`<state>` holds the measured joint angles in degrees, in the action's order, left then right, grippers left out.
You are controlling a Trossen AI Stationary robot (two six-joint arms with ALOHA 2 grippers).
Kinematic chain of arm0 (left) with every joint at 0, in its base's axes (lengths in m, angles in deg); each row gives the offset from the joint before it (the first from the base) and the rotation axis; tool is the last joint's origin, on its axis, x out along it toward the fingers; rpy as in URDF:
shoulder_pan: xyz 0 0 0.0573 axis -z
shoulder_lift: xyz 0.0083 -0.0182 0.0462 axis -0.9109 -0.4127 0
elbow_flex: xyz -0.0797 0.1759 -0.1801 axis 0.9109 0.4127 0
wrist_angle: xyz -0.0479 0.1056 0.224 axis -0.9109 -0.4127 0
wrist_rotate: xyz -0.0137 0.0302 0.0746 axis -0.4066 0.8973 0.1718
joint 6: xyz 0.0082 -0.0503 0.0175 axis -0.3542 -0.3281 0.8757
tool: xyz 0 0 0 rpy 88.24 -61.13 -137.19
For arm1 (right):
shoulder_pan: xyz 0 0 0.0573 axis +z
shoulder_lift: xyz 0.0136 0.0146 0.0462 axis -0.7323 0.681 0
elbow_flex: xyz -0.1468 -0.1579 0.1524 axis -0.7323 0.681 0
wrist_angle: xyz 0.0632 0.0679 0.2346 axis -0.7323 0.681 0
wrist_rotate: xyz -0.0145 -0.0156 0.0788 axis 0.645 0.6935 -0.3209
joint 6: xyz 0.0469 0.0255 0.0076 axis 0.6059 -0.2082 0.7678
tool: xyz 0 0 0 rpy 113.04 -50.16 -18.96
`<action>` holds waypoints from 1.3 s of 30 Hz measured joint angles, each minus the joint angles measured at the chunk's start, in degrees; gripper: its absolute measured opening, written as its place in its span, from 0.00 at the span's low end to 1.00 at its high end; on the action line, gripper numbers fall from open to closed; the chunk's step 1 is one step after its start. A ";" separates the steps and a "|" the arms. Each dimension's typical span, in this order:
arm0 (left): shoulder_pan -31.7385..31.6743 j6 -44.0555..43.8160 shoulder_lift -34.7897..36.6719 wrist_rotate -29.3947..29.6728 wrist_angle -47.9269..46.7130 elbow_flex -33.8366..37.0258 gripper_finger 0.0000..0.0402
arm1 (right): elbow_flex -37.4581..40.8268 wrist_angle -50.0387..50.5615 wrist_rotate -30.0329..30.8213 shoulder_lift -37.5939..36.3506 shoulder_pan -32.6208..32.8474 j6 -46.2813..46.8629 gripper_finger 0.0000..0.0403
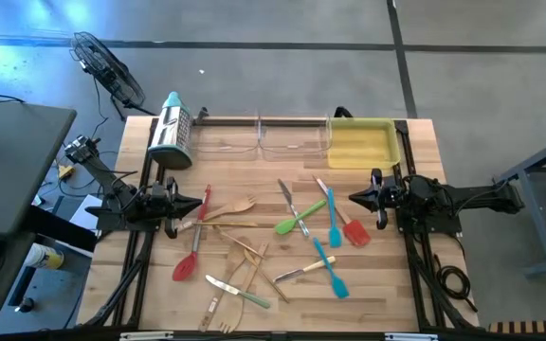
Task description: Pick & Place Kitchen Items
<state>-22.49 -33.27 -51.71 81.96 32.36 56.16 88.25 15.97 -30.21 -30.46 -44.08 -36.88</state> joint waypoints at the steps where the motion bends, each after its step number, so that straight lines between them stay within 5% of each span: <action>1: 0.00 0.00 0.00 0.00 0.00 0.02 0.00 | 0.00 0.00 0.00 0.00 -0.02 0.00 0.00; 15: 0.02 0.00 0.00 -0.03 0.55 0.02 0.00 | -0.02 0.00 0.00 0.01 -0.02 -0.02 0.00; 21: 0.00 -2.71 0.00 -4.86 1.57 0.00 0.00 | 0.00 -1.05 1.67 0.02 -0.02 0.09 0.00; 32: -0.02 -2.81 -0.15 -0.12 -1.70 0.00 0.00 | 0.00 -12.44 -1.76 0.00 0.00 28.21 0.00; 39: -0.02 -4.24 -0.15 0.50 0.14 0.00 0.00 | 0.00 -13.53 -1.22 0.02 0.00 30.44 0.00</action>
<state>-22.51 -37.51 -51.87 82.46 32.50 56.16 88.25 2.44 -31.43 -30.44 -44.07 -6.44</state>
